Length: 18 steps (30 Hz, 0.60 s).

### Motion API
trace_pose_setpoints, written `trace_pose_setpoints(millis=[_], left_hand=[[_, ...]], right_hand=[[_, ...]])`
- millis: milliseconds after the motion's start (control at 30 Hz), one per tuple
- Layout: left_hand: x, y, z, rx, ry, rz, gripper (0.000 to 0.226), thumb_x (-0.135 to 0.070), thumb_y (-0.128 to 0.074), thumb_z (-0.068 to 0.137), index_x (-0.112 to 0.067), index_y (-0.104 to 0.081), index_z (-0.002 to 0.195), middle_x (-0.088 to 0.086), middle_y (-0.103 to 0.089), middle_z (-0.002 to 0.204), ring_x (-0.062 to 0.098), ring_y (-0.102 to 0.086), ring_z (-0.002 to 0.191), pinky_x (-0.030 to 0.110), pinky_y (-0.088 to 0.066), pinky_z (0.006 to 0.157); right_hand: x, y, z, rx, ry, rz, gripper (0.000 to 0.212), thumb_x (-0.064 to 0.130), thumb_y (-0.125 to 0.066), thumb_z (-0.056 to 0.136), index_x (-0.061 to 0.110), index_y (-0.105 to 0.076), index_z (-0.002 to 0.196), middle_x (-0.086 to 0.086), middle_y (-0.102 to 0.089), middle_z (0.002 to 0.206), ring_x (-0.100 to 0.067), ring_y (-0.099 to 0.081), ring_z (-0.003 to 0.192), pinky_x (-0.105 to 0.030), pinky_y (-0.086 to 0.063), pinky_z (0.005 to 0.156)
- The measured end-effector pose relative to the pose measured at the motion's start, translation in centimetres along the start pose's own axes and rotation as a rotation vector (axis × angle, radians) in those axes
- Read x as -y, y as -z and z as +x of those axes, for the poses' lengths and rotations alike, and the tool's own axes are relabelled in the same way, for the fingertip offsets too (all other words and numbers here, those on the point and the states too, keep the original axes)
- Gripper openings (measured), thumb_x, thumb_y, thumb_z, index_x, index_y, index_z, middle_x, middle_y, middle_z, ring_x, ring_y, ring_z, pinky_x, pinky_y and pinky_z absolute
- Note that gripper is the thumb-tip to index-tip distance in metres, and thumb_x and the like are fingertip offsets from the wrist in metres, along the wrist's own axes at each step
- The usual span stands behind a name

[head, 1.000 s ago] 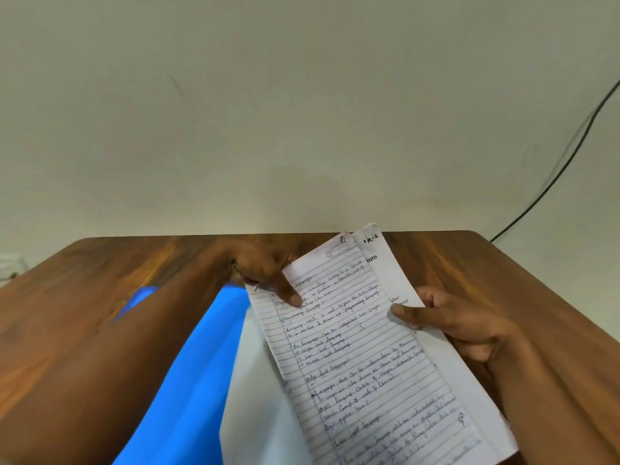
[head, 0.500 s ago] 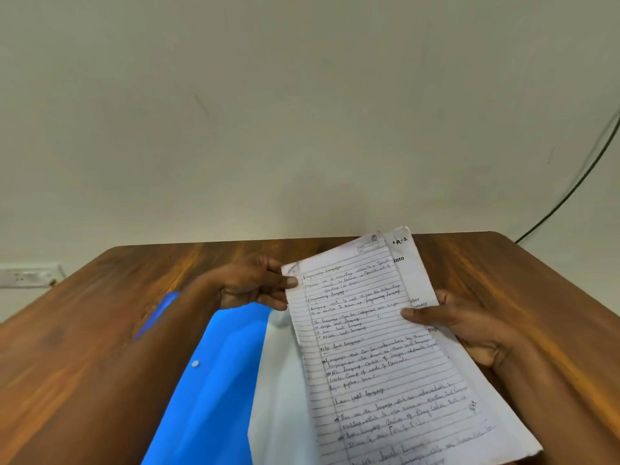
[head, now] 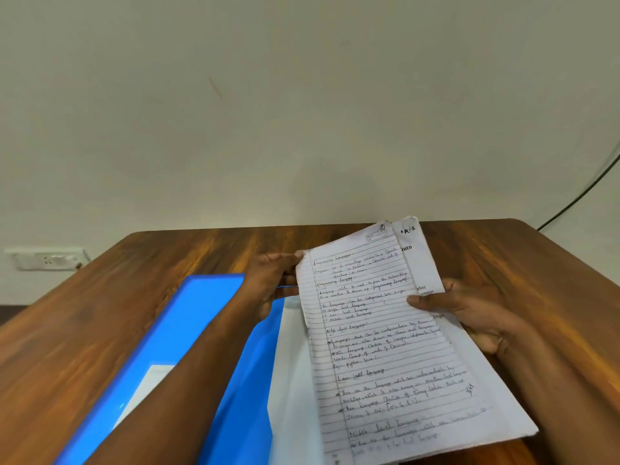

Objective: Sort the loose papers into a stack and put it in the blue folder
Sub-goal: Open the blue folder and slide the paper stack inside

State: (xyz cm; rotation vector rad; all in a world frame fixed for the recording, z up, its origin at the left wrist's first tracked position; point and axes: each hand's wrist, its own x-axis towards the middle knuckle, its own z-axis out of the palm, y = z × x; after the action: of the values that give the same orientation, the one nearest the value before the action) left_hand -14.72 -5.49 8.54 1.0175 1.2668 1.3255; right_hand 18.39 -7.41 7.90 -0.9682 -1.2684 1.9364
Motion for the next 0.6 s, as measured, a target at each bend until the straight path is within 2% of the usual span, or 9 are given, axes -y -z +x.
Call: trace_pose_setpoints(millis=[67,167,267,367,433,500,567,600], left_hand=[[0.0,0.1,-0.4,-0.014,0.025,-0.013,0.016,-0.019,-0.068,0.101,-0.007,-0.077,0.094,0.004,-0.074,0.073,0.013,-0.070,0.057,0.026,-0.057,0.054],[0.4,0.5,-0.9,-0.019,0.088,-0.035,0.017,-0.023,-0.067,0.102,-0.008,-0.075,0.100,0.002,-0.073,0.074,0.011,-0.069,0.057,0.024,-0.056,0.053],[0.7,0.6,-1.8,-0.005,0.126,-0.069,0.028,-0.030,-0.057,0.108,-0.008,-0.073,0.102,0.003,-0.073,0.073,0.011,-0.068,0.054,0.023,-0.055,0.051],[1.0,0.3,-4.2,0.057,0.163,-0.073,0.037,-0.035,-0.055,0.108,-0.002,-0.070,0.112,0.004,-0.073,0.071,0.011,-0.067,0.053,0.023,-0.053,0.049],[1.7,0.2,-6.0,0.140,0.209,-0.015,0.042,-0.035,-0.064,0.103,0.004,-0.070,0.117,0.012,-0.076,0.083,0.016,-0.069,0.063,0.027,-0.058,0.055],[2.3,0.5,-7.7,0.243,0.268,0.058,0.045,-0.027,-0.074,0.095,0.008,-0.069,0.122,0.021,-0.078,0.105,0.026,-0.074,0.086,0.032,-0.065,0.071],[2.5,1.1,-8.7,0.338,0.305,0.085,0.036,-0.016,-0.077,0.091,0.003,-0.072,0.121,0.020,-0.077,0.116,0.031,-0.076,0.103,0.037,-0.065,0.086],[2.4,1.4,-9.1,0.377,0.317,0.075,0.033,-0.010,-0.076,0.091,0.002,-0.073,0.121,0.019,-0.077,0.118,0.031,-0.076,0.105,0.039,-0.065,0.087]], right_hand=[[-0.1,-0.1,0.2,-0.013,0.007,-0.012,0.052,0.002,-0.078,0.086,-0.004,-0.062,0.136,-0.032,-0.064,0.134,-0.053,-0.064,0.121,-0.061,-0.061,0.088],[-0.4,-0.5,0.6,-0.011,-0.003,-0.011,0.068,0.006,-0.092,0.075,-0.004,-0.062,0.135,-0.032,-0.064,0.135,-0.052,-0.066,0.118,-0.058,-0.063,0.084],[-0.5,-0.9,0.9,-0.046,0.014,0.011,0.046,0.000,-0.072,0.088,-0.004,-0.063,0.133,-0.032,-0.067,0.131,-0.051,-0.068,0.114,-0.057,-0.064,0.081],[-0.6,-1.0,1.2,-0.120,0.084,0.041,0.044,-0.001,-0.065,0.087,-0.002,-0.065,0.131,-0.029,-0.070,0.127,-0.048,-0.070,0.112,-0.056,-0.064,0.082],[-0.8,-0.9,1.5,-0.184,0.135,0.061,0.043,0.000,-0.065,0.087,-0.001,-0.066,0.131,-0.027,-0.071,0.126,-0.047,-0.070,0.113,-0.057,-0.062,0.086],[-0.9,-0.6,1.8,-0.259,0.178,0.072,0.043,-0.001,-0.066,0.087,0.000,-0.066,0.131,-0.026,-0.071,0.126,-0.046,-0.070,0.114,-0.057,-0.061,0.088],[-1.1,-0.4,2.1,-0.318,0.210,0.092,0.044,-0.001,-0.067,0.085,0.000,-0.067,0.129,-0.025,-0.072,0.126,-0.046,-0.069,0.115,-0.056,-0.061,0.088],[-1.1,-0.4,2.2,-0.336,0.216,0.104,0.043,-0.001,-0.067,0.085,0.000,-0.067,0.129,-0.025,-0.072,0.125,-0.047,-0.069,0.115,-0.056,-0.060,0.087]])
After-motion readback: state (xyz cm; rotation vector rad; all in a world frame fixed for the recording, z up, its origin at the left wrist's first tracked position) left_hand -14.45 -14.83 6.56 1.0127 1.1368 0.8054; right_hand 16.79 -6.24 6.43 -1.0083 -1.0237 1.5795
